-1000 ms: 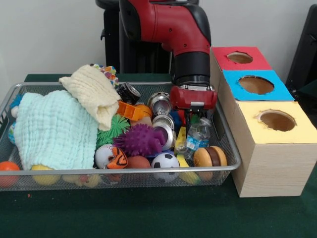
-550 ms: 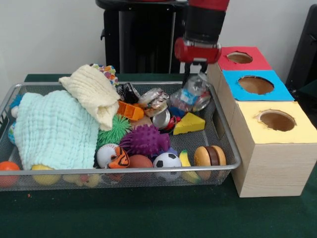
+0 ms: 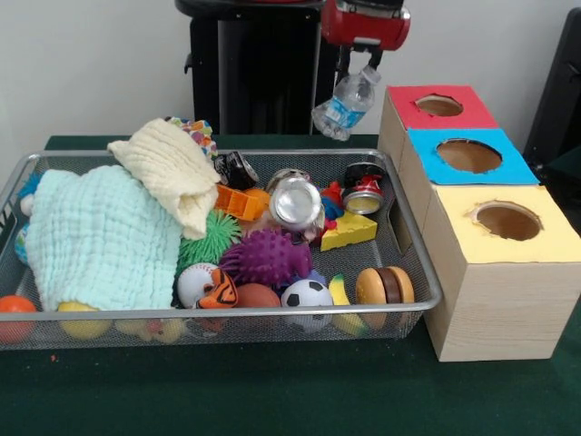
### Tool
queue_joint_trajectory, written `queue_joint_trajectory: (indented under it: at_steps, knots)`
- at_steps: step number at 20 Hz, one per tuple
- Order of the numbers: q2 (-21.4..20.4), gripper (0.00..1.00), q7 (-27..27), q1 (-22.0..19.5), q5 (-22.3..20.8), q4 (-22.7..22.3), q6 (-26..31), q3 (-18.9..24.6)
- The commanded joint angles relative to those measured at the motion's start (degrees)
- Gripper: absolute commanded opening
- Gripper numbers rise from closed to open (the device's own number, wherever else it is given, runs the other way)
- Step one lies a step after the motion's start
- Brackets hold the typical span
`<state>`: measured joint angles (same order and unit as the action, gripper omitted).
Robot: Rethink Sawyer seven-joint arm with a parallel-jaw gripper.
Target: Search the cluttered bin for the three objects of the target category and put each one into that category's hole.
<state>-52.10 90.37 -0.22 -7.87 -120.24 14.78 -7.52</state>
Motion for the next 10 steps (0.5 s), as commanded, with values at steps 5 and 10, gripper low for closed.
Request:
queue_joint_trajectory:
  at_steps: [5,10]
  knots:
    - [-3.33,0.00,18.51,4.83,12.53,-8.31,-4.39,9.39]
    - [-3.21,0.00,20.55,12.78,16.50,-5.68,-1.37,4.16]
